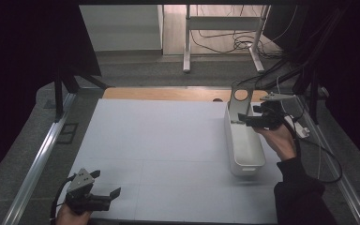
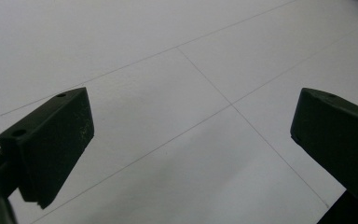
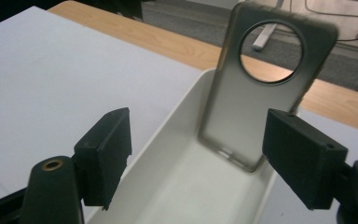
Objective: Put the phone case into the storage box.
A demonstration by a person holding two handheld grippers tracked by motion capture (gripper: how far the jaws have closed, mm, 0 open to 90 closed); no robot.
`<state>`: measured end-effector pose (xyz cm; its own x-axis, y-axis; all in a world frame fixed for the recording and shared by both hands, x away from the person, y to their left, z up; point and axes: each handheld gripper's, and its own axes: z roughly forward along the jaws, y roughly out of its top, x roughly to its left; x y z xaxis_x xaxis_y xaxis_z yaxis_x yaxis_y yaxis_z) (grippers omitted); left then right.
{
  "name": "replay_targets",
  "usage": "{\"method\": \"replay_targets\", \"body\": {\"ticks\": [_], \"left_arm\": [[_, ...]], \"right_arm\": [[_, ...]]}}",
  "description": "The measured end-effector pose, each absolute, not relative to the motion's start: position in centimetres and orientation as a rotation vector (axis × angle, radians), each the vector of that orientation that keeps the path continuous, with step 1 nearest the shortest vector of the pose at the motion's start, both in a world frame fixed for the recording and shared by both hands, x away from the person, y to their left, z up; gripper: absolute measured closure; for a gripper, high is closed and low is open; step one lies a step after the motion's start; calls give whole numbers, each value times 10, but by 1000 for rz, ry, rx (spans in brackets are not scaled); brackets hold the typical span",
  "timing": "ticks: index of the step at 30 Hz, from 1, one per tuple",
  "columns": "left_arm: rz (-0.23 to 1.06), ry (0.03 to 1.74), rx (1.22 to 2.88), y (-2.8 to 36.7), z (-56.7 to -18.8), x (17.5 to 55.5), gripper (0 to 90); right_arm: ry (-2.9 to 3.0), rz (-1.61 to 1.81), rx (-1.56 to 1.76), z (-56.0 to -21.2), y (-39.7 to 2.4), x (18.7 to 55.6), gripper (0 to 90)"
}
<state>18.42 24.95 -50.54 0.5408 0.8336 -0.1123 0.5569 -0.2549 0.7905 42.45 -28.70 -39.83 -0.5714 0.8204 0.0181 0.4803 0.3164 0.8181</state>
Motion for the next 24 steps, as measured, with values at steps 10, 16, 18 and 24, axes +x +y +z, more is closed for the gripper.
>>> {"method": "replay_targets", "body": {"ticks": [10,16,18,24], "left_arm": [[419,1132,1945,250,-506,184,2],[418,1132,1946,250,-506,184,2],[418,1132,1945,250,-506,184,2],[417,1133,1942,250,-506,184,1]], "right_arm": [[2217,1184,1144,-403,-282,406,197],[2250,1179,1153,-409,-280,398,164],[2268,1157,1147,-411,-277,395,147],[2304,1146,1147,-417,-273,389,107]]}}
